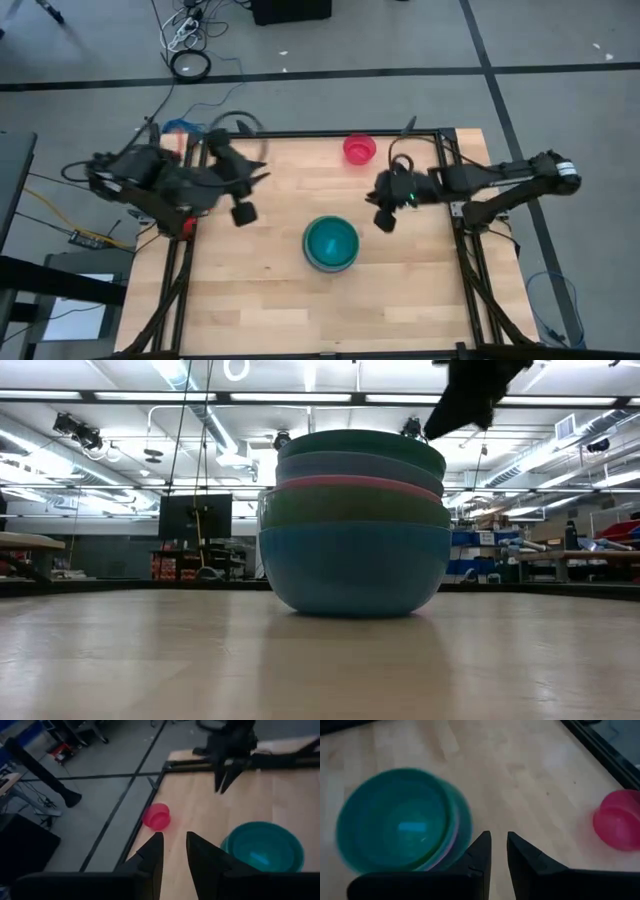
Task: Nest bowls inside each other
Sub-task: Stack the transparent red bowl on the transparent blue bowl
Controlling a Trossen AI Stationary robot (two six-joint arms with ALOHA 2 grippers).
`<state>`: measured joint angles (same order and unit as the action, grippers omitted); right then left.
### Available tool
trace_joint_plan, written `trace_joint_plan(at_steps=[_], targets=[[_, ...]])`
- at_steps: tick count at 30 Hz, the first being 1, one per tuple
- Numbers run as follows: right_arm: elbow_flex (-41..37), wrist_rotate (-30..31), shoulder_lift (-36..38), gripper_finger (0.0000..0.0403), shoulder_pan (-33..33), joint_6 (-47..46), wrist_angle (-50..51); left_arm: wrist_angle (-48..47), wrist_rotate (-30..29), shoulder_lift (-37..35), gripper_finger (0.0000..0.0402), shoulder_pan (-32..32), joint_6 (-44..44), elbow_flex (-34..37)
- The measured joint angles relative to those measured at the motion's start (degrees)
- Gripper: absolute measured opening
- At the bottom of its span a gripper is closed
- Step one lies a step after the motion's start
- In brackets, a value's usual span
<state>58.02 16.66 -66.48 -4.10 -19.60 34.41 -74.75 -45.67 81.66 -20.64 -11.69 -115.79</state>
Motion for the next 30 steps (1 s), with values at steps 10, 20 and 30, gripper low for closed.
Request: trace_joint_plan(at_steps=[10, 20, 30], targets=[[-1.2, -19.7, -12.0, 0.0052, 20.8, 8.8, -5.2, 2.1, -8.1, -15.3, 0.0092, -6.7, -12.0, 18.7], [12.8, -20.7, -29.1, 0.0128, 26.1, 15.0, 0.8, 7.2, -10.0, -22.6, 0.0092, -7.7, -15.2, 30.9], [24.5, -19.4, -39.6, 0.0149, 31.7, 16.4, 13.1, 16.7, -11.8, -28.5, 0.0092, -7.7, -17.0, 41.8]])
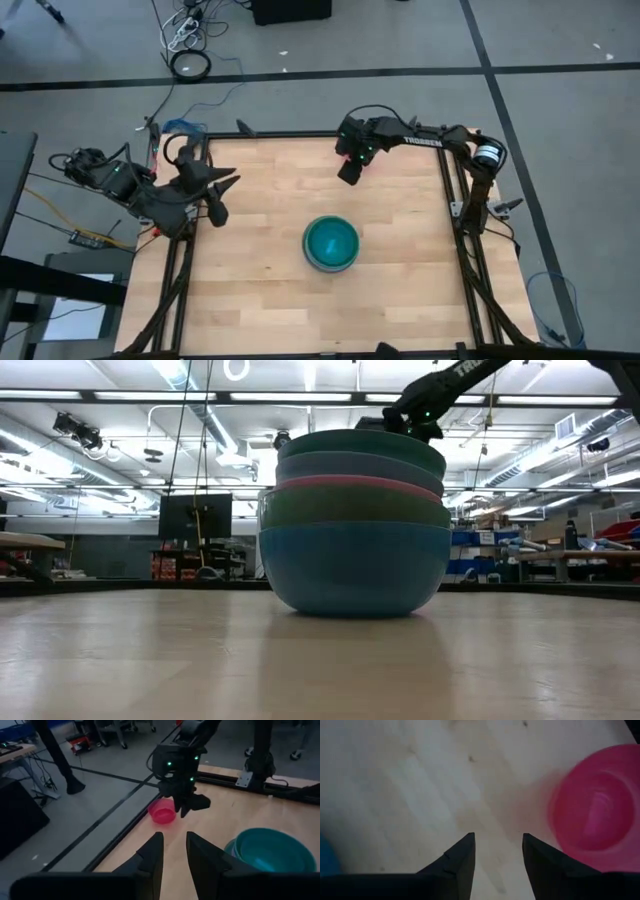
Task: Nest bowls inside each other
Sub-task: Stack the transparent red bowl on the transparent blue bowl
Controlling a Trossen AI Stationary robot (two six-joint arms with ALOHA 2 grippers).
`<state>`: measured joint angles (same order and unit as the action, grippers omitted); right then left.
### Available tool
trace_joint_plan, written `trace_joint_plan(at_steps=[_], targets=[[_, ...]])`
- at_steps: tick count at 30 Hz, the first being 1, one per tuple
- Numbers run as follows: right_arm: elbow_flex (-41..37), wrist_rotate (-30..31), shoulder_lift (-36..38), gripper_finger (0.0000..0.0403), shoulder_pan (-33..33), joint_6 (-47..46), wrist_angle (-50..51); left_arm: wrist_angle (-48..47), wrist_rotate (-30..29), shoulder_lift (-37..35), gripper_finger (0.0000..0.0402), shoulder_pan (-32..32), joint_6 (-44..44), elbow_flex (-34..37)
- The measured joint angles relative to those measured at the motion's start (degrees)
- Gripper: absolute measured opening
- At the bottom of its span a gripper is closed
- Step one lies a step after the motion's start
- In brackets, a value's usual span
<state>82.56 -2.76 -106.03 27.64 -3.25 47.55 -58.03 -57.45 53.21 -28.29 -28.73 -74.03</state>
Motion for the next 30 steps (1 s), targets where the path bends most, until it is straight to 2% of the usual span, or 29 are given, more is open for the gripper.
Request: trace_joint_plan(at_steps=[6, 10, 16, 30], targets=[[0.1, -0.8, 0.1, 0.0134, 3.4, 0.6, 0.8, 4.8, -0.1, -3.6, 0.0092, 0.0, 0.0, 5.3], [-0.1, -4.5, 0.1, 0.0134, 5.4, 1.5, 1.3, 7.3, -0.2, -4.9, 0.0092, 0.0, 0.0, 7.6], [-0.2, -6.8, -0.1, 0.014, 8.0, 3.5, 1.5, 10.9, -0.2, -5.3, 0.0092, 0.0, 0.0, 10.1], [-0.6, -8.1, -5.0, 0.0136, 10.1, 5.2, -1.3, 14.1, 1.6, -5.2, 0.0092, 0.0, -0.2, 11.4]])
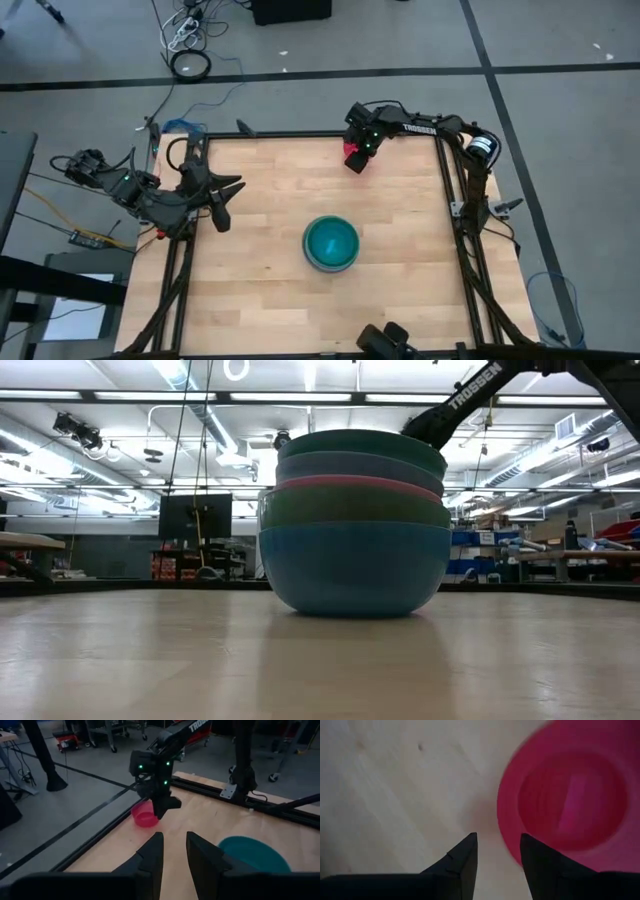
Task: Nest bowls inside each other
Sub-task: Stack the transparent red bowl on the transparent blue bowl
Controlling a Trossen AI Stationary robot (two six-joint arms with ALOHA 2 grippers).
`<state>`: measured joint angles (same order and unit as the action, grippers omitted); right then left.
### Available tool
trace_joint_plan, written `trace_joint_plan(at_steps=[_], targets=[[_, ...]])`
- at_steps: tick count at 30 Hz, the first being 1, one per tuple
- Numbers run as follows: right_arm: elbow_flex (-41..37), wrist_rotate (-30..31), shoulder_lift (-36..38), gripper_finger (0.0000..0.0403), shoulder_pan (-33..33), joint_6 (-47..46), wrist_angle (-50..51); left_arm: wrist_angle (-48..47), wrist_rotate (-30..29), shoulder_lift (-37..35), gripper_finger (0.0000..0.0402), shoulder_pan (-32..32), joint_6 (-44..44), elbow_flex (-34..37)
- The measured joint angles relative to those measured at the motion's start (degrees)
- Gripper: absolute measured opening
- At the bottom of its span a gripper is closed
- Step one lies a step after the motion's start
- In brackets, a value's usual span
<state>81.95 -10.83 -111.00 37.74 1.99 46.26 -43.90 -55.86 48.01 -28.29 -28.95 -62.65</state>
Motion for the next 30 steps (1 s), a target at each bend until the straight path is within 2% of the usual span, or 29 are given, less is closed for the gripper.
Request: trace_joint_plan(at_steps=[11, 13, 16, 19, 27, 30], targets=[[-0.2, 1.0, -5.0, 0.0117, 1.1, 0.9, 0.0, 0.8, 0.0, 0.2, 0.0092, 0.0, 0.1, 0.0], [-0.2, 1.0, -5.4, 0.0105, 1.0, 1.8, 0.1, 0.9, 0.1, 0.4, 0.0092, 0.0, 0.1, 0.0], [-0.3, 1.1, -5.4, 0.0062, 0.6, 3.0, 0.1, 0.8, 0.1, 0.4, 0.0092, 0.0, 0.1, 0.0], [-0.3, 2.7, -4.0, 0.0012, 0.0, 4.9, 0.0, 0.8, 0.2, 0.4, 0.0092, 0.0, 0.0, 0.0], [-0.3, 3.8, 2.3, 0.0001, -5.5, 5.6, 0.3, 0.7, 0.2, 0.4, 0.0092, 0.0, 0.1, 0.0], [-0.3, 6.4, 6.2, 0.0001, -9.4, 5.6, 0.6, 0.7, 0.2, 0.4, 0.0092, 0.0, 0.1, 0.0]])
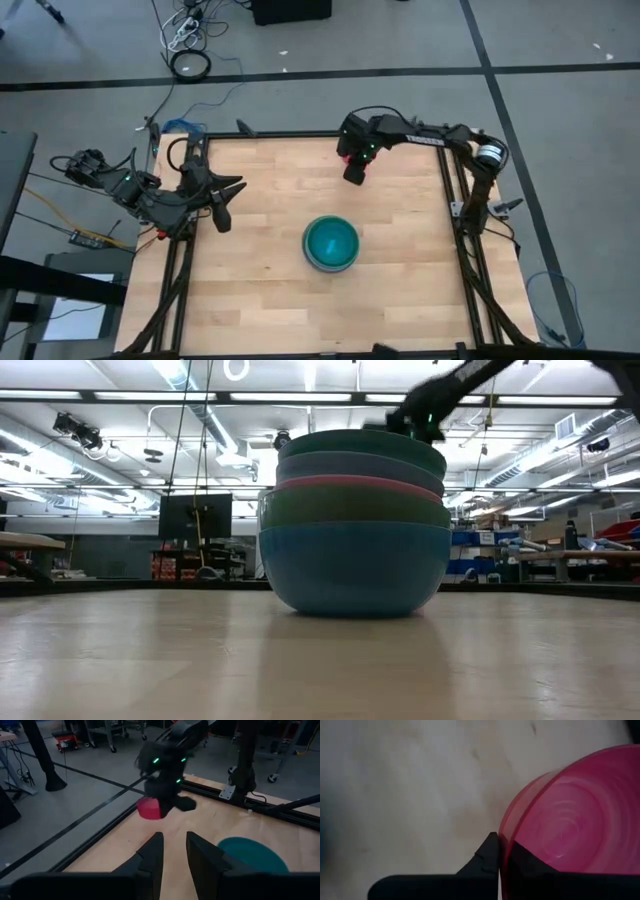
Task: Nest bowls inside each other
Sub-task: Stack the transparent red bowl on the transparent blue bowl
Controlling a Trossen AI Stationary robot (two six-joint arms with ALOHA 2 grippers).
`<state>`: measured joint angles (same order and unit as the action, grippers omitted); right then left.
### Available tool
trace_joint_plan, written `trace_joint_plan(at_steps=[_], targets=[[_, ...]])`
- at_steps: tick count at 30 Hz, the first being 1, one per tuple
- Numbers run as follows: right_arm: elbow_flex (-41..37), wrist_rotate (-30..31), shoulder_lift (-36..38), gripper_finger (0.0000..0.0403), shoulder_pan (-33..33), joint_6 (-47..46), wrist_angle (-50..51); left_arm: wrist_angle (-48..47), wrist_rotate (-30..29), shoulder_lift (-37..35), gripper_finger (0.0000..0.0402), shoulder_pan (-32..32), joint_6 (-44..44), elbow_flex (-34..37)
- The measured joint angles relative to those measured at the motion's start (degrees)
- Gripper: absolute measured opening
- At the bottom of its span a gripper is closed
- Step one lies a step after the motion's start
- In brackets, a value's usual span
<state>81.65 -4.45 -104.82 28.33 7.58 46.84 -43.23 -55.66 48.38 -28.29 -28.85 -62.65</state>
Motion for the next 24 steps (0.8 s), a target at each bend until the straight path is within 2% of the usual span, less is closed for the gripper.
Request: trace_joint_plan(at_steps=[4, 9, 15, 19, 24], targets=[[0.0, -0.2, 5.8, 0.0, -6.4, -3.7, 0.2, -0.4, 0.0, 0.0, 0.0092, 0.0, 0.1, 0.0], [0.0, -0.2, 11.4, 0.0, -18.0, -10.7, -0.1, -0.5, 0.0, 0.0, 0.0092, 0.0, 0.1, 0.0], [0.6, 2.5, 13.1, 0.0, -31.5, -19.6, -0.9, -0.3, 0.0, 0.0, 0.0092, 0.0, 0.1, 0.0], [0.8, 3.4, 13.1, 0.0, -36.9, -23.9, -1.5, 0.2, 0.0, 0.0, 0.0092, 0.0, 0.1, 0.0], [0.8, 3.8, 13.0, 0.0, -40.2, -29.2, -3.2, 0.3, 0.0, 0.1, 0.0092, 0.0, -0.2, 0.0]])
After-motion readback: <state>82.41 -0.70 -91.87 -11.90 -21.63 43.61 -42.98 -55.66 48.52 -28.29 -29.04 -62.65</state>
